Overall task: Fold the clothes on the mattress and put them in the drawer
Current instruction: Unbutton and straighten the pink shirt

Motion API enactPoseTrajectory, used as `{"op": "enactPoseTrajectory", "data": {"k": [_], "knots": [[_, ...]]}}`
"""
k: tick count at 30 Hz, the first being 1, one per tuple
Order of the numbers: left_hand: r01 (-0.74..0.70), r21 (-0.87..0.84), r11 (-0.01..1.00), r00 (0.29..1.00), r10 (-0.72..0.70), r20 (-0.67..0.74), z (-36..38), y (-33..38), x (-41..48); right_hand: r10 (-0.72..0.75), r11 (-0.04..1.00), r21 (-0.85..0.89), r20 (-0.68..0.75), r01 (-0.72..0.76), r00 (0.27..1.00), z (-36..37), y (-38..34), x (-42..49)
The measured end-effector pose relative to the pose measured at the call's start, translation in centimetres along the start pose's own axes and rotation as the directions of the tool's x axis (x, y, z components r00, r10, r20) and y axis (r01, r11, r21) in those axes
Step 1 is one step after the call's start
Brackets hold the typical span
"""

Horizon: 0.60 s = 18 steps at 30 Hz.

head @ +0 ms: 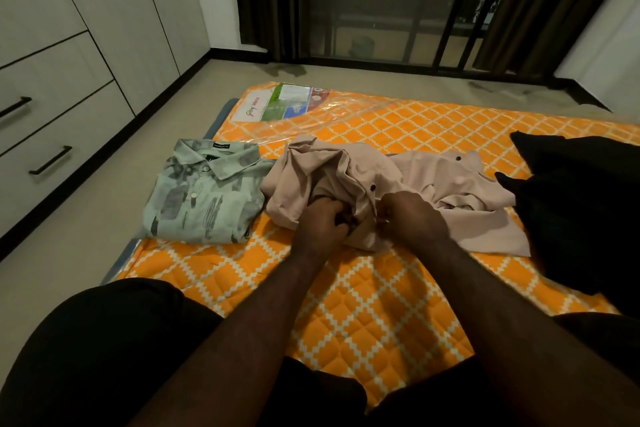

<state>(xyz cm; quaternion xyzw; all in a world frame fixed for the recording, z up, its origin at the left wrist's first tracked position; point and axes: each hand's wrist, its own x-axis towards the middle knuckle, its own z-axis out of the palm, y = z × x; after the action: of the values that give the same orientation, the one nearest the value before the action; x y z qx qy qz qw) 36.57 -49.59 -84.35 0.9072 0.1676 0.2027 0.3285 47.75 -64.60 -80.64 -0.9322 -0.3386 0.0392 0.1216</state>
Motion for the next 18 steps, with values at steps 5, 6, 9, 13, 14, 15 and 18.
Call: {"op": "enactPoseTrajectory", "data": {"k": [5,6,9,13,14,15,18], "knots": [[-0.022,0.019,1.0,1.0,0.022,-0.007,0.6,0.4,-0.4,0.019,0.999,0.05,-0.037,-0.017,0.999,0.6,0.2,0.5],[-0.014,0.024,1.0,1.0,0.014,-0.012,0.6,0.6,-0.4,0.022,0.999,0.049,-0.035,-0.02,0.999,0.6,0.1,0.5],[0.003,0.026,1.0,0.999,-0.002,-0.055,0.2,1.3,0.0,0.038,0.995,0.096,-0.059,-0.032,0.998,0.3,0.1,0.7],[0.025,-0.023,0.999,0.984,-0.029,-0.174,-1.7,2.8,1.2,0.07,0.953,0.301,-0.14,-0.025,0.988,-1.9,-0.7,1.1],[0.012,-0.03,0.999,0.979,-0.017,-0.202,-2.2,3.3,1.5,0.08,0.928,0.372,-0.155,-0.017,0.985,-2.8,-1.1,1.2],[-0.007,-0.044,0.999,0.974,-0.003,-0.225,-2.6,3.7,1.8,0.082,0.896,0.443,-0.171,0.002,0.982,-3.8,-1.5,1.2],[-0.047,-0.096,0.994,0.962,0.019,-0.272,-3.9,4.9,2.3,0.047,0.81,0.575,-0.257,0.113,0.965,-6.4,-2.8,0.6]]}}
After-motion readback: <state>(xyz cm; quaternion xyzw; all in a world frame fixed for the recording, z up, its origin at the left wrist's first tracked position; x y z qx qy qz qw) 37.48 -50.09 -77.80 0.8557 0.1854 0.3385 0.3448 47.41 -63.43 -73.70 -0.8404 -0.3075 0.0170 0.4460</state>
